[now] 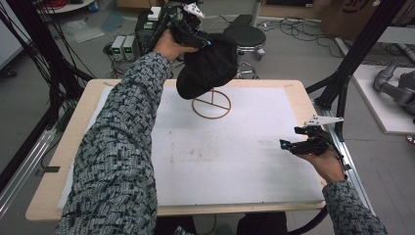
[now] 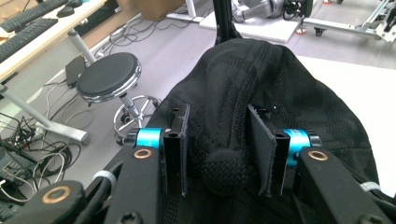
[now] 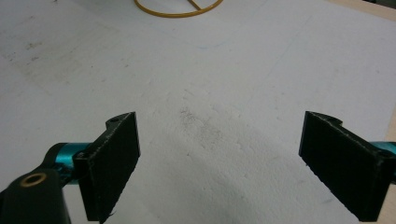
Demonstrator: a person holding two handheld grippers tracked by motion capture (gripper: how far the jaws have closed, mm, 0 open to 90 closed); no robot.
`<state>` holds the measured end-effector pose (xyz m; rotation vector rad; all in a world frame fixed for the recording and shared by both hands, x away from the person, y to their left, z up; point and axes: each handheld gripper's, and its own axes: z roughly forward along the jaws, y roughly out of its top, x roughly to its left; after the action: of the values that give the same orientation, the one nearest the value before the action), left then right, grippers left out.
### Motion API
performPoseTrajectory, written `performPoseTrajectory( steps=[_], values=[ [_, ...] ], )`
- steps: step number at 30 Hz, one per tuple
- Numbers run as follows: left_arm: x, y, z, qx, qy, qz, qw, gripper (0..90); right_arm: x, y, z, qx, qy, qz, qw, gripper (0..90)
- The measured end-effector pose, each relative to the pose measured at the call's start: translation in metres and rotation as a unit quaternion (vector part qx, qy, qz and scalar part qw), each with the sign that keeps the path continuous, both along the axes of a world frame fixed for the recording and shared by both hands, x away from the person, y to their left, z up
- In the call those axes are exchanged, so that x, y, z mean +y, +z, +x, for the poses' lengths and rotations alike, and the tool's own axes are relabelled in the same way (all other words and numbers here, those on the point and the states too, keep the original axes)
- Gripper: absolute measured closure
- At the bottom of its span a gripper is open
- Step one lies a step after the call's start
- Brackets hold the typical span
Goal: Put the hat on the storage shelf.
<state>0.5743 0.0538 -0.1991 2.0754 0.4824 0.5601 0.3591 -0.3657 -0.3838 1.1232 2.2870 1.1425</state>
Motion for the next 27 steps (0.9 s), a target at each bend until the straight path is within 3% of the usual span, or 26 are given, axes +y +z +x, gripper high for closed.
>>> performPoseTrajectory(
  steps=[12,27],
  values=[
    [-0.0052,-0.0095,0.0035,0.022,0.0,0.019,0.9996,59.9,0.0007,0.0012,-0.0001,0.0,0.0,-0.001,1.0,12.2],
    [0.0021,-0.0053,-0.0017,0.022,0.003,0.027,0.9994,54.6,-0.0001,0.0027,-0.0015,-0.003,0.001,0.001,1.0,12.2]
  ],
)
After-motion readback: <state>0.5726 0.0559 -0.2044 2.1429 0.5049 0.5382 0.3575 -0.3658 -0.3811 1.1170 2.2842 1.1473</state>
